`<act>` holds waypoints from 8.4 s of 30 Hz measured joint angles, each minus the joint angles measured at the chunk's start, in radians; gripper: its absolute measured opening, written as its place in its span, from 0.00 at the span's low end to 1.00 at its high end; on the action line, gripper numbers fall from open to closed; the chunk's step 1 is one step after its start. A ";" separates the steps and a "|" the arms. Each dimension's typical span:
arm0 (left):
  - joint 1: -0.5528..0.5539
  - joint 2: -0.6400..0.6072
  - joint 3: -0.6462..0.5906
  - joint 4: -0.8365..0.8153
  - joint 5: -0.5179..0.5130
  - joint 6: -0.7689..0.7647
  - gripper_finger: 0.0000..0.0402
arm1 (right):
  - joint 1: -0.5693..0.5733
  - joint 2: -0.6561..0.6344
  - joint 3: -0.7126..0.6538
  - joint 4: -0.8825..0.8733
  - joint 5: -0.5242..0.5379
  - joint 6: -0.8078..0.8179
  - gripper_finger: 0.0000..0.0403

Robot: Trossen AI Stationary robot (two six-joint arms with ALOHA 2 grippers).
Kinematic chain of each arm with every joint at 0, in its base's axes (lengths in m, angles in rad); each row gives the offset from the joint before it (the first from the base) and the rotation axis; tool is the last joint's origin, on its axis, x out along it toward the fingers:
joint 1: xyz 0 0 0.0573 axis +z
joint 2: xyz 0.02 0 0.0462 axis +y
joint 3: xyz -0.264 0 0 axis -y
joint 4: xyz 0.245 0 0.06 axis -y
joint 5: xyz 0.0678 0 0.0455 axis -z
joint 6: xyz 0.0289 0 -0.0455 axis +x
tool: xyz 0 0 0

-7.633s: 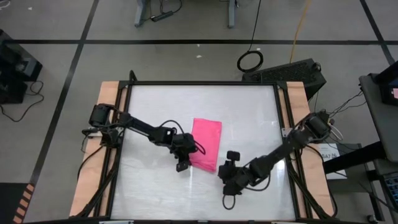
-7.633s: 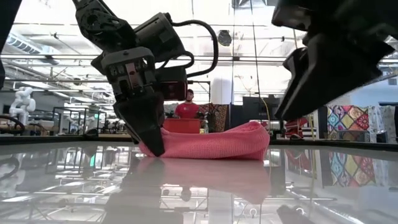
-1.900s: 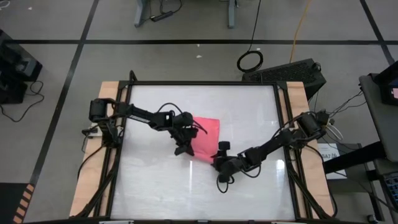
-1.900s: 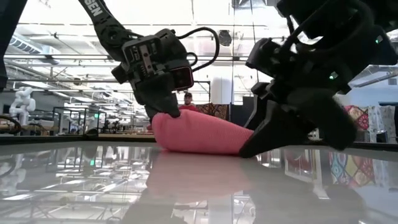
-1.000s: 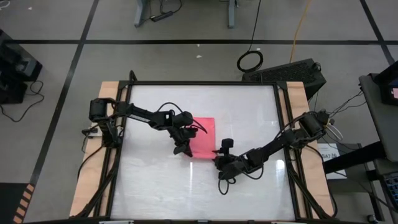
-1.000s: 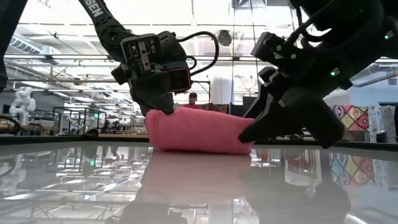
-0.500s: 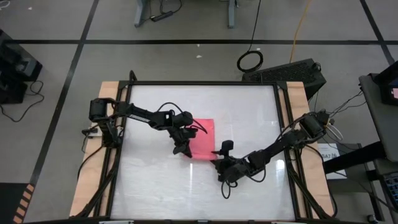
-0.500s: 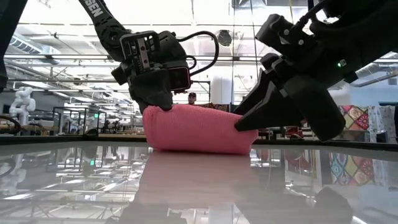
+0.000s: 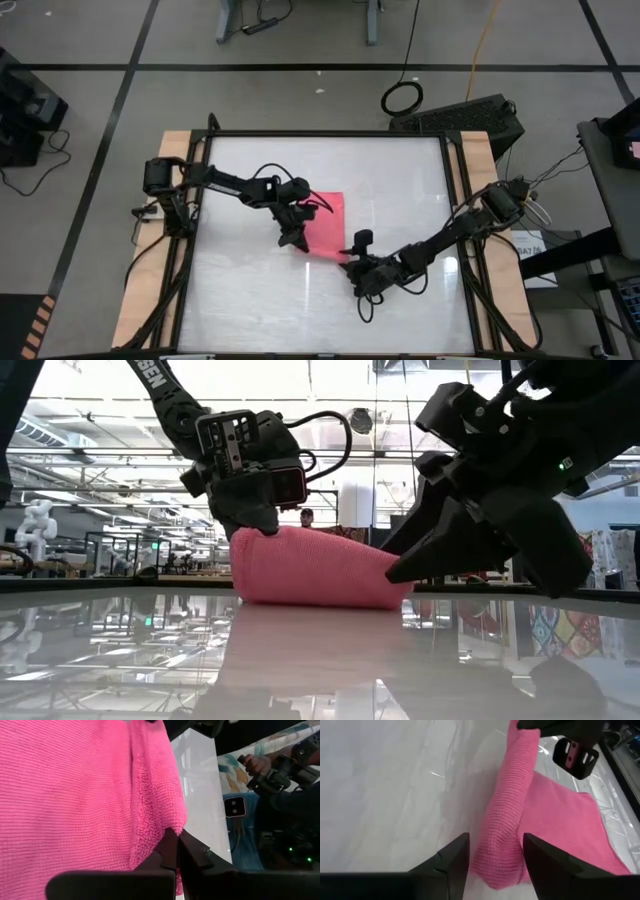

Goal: Roll towel
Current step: Roll the pink microfiber cloth

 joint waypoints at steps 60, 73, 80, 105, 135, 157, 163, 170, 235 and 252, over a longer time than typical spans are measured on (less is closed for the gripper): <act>-0.169 0.060 0.003 -0.190 -0.216 0.135 0.01 | -0.350 -0.001 0.000 -0.039 -0.970 0.802 0.09; -0.165 0.071 0.002 -0.182 -0.227 0.107 0.01 | -0.314 -0.088 -0.002 -0.099 -0.800 0.618 0.45; -0.164 0.071 0.002 -0.181 -0.225 0.106 0.01 | -0.205 -0.168 -0.002 -0.152 -0.590 0.349 0.48; -0.163 0.073 0.000 -0.183 -0.205 0.086 0.01 | -0.045 -0.039 -0.001 -0.014 -0.285 -0.104 0.57; -0.149 0.075 0.023 -0.171 -0.185 0.079 0.01 | -0.163 0.003 0.000 -0.022 -0.392 -0.009 0.19; -0.153 -0.174 0.023 -0.198 -0.294 0.155 0.50 | -0.174 0.002 0.000 -0.010 -0.640 0.622 0.00; -0.291 -0.218 0.008 -0.253 -0.560 0.343 0.50 | -0.173 0.002 0.000 -0.006 -0.699 0.731 0.00; -0.424 -0.182 -0.021 -0.231 -0.832 0.472 0.50 | -0.155 0.002 -0.001 0.041 -0.717 0.752 0.00; -0.394 -0.069 -0.168 0.165 -0.906 0.765 0.10 | -0.162 0.002 -0.001 0.097 -0.788 0.884 0.00; -0.388 -0.031 -0.097 0.049 -0.655 0.689 0.01 | -0.117 -0.206 0.000 -0.157 -0.761 0.824 0.25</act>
